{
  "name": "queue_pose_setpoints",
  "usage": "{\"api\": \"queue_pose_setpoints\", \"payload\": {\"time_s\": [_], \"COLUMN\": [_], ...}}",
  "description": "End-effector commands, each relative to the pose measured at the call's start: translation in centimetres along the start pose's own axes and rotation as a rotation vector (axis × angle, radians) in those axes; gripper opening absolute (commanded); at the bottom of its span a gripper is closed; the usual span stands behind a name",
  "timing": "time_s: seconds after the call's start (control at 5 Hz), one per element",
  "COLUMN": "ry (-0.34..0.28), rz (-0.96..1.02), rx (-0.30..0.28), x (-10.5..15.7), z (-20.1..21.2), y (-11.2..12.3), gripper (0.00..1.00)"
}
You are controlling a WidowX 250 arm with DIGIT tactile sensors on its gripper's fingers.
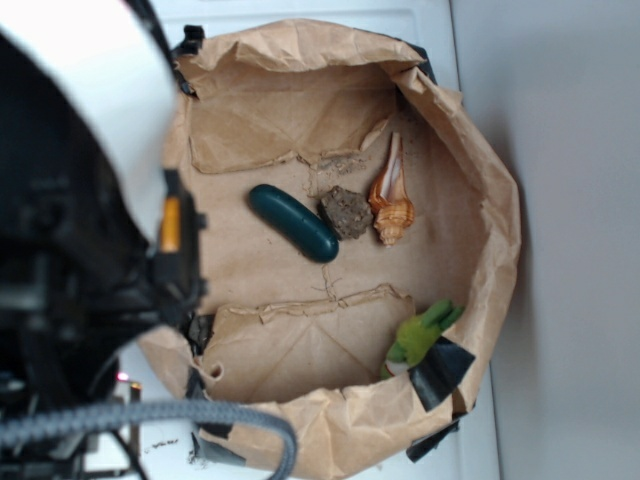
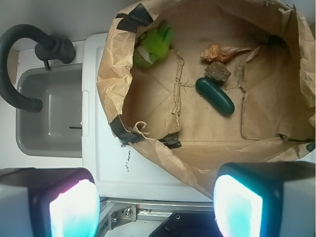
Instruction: Grab the plastic pickle.
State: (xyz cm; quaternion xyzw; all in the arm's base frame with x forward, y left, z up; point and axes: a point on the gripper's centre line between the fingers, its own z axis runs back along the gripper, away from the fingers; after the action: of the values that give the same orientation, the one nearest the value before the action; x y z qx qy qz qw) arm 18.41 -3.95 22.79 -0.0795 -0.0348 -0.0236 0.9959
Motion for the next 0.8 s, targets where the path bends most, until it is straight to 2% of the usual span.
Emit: {"api": "queue_pose_setpoints", "payload": {"time_s": [0.0,0.2,0.4,0.6], "ry": [-0.037,-0.044,-0.022,-0.022], "rz": [-0.134,-0.212,-0.285,-0.285], "rx": [0.074,0.128,0.167,0.167], "x": [4.4,8.4,8.8,8.8], "z": [-3.6,-7.9,-11.7,-11.7], "y": [1.2,3.5,5.3,5.3], "gripper": [1.00,1.00,1.00,1.00]}}
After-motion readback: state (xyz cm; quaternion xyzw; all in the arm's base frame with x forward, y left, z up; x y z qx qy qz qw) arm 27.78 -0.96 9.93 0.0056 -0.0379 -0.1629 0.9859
